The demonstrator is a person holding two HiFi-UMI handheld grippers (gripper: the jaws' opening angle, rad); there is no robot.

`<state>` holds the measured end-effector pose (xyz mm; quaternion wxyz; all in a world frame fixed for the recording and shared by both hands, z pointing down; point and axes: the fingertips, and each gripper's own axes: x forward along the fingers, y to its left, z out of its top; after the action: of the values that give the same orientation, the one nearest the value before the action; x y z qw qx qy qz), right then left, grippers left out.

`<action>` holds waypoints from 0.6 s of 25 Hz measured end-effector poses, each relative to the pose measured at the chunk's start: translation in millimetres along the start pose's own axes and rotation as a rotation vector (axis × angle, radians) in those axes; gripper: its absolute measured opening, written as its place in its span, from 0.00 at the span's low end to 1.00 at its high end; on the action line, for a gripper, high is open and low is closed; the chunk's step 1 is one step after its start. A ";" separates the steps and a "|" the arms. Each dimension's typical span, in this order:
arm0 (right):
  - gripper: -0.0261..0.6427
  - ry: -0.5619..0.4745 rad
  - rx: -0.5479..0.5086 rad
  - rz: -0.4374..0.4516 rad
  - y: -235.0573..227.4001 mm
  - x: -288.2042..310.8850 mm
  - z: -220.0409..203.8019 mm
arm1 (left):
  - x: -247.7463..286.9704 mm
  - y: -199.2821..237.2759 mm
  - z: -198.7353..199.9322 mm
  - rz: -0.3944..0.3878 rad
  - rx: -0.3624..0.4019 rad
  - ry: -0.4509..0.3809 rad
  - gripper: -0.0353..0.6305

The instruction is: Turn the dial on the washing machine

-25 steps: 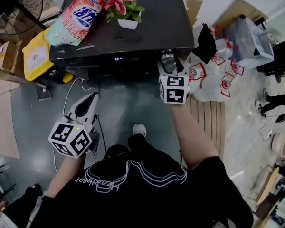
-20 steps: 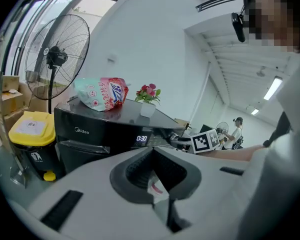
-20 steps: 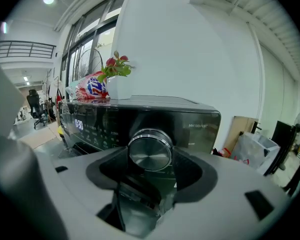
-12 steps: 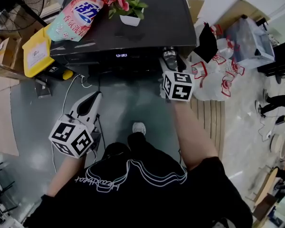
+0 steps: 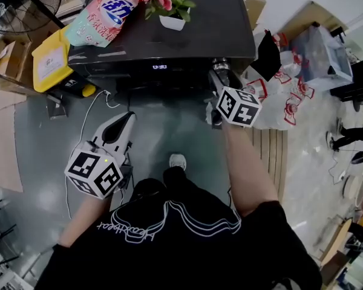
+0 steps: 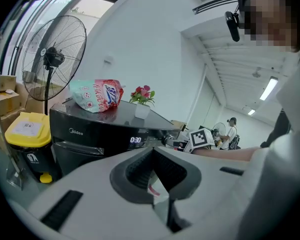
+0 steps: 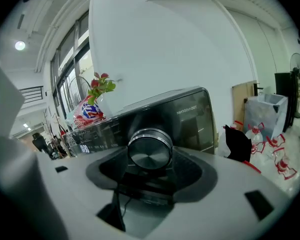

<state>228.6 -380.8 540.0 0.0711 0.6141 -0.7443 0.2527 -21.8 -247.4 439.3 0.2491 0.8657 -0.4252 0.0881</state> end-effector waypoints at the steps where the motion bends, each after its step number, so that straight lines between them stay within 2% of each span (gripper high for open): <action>1: 0.46 0.000 0.008 0.002 -0.3 -0.1 -0.3 | -0.5 -0.6 0.2 0.001 0.001 -0.002 0.06; 7: 0.46 -0.007 0.071 0.025 -1.6 -0.2 -0.5 | -3.7 -1.3 0.2 0.007 -0.008 -0.006 0.06; 15: 0.46 -0.045 0.238 0.098 -3.2 0.0 -0.7 | -9.9 1.9 -1.9 0.034 -0.003 -0.008 0.06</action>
<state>231.5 -380.9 541.5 -0.0315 0.5866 -0.7395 0.3286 -29.4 -240.6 438.0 0.2473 0.8582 -0.4410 0.0883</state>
